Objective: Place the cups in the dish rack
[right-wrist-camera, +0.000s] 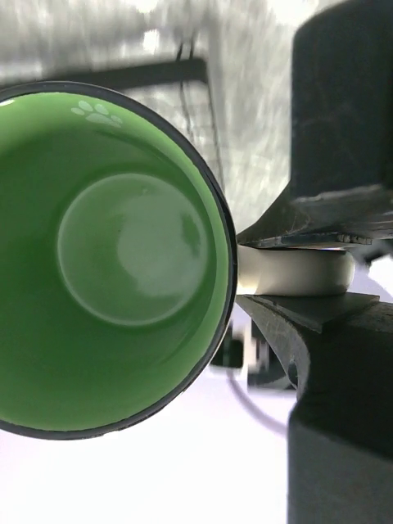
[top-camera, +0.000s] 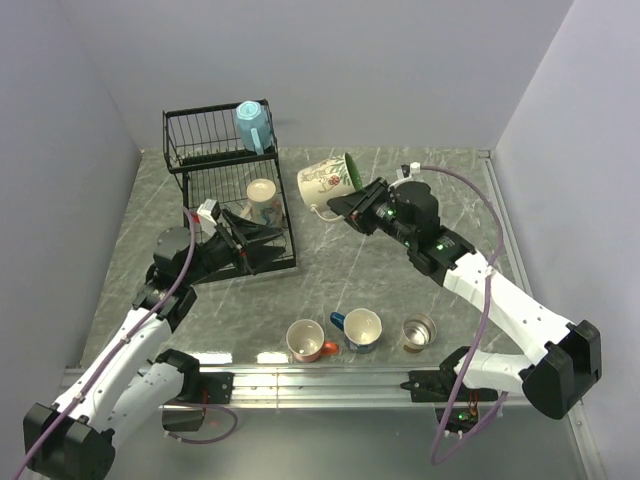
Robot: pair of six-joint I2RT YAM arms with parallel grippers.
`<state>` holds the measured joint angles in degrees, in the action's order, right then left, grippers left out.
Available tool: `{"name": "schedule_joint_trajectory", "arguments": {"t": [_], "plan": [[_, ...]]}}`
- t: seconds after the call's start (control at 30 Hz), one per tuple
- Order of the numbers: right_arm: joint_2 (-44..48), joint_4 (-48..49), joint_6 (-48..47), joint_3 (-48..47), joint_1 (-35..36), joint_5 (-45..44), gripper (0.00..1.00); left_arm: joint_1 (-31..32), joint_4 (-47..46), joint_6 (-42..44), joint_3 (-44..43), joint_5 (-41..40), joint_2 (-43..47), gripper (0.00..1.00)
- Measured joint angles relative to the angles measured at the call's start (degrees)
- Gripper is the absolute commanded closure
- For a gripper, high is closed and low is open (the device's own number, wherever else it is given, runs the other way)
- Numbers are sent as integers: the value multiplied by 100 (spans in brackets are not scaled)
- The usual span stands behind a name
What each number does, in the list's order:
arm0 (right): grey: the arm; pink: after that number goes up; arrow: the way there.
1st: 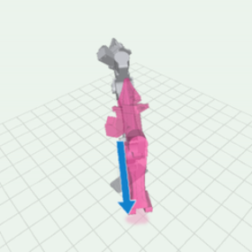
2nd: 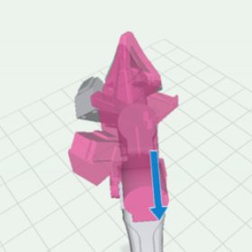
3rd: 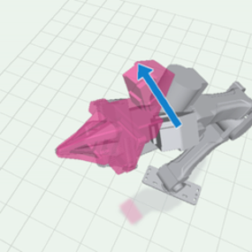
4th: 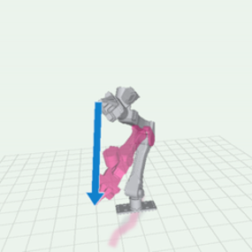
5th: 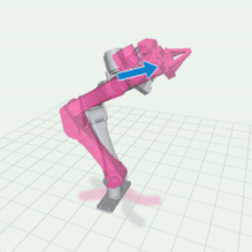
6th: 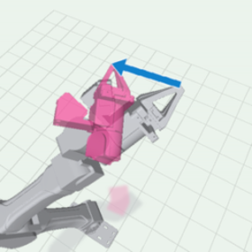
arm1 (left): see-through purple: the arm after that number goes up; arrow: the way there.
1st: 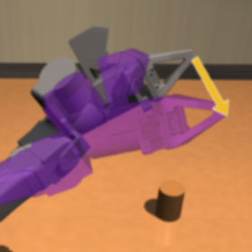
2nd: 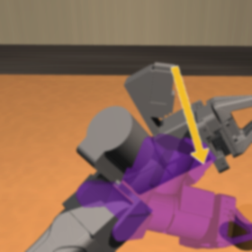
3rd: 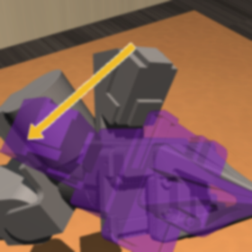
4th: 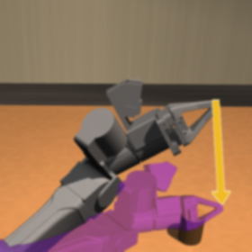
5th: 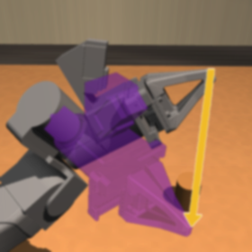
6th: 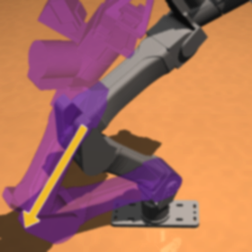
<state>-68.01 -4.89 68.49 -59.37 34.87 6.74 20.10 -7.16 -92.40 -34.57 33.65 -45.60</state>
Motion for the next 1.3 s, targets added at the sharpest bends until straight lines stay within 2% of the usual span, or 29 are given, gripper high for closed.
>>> {"name": "schedule_joint_trajectory", "arguments": {"t": [0.23, 0.43, 1.0, 1.17, 1.3], "plan": [[26, 835, 881, 463, 302, -94, 100, 107, -442, -197, 35, -52, -219, 33], [15, 1211, 1469, 654, 557, -125, 100, 175, -437, -96, -94, -63, -695, 32], [-297, 1773, 1956, 654, 1029, -343, 100, 249, -514, 278, -496, -535, -726, 35], [-382, 1827, 2105, 654, 1086, -433, 100, 249, -400, 494, -640, -564, -778, 44], [-457, 1989, 2299, 654, 1246, -553, 100, 256, -306, 610, -662, -638, -883, 55]]}}
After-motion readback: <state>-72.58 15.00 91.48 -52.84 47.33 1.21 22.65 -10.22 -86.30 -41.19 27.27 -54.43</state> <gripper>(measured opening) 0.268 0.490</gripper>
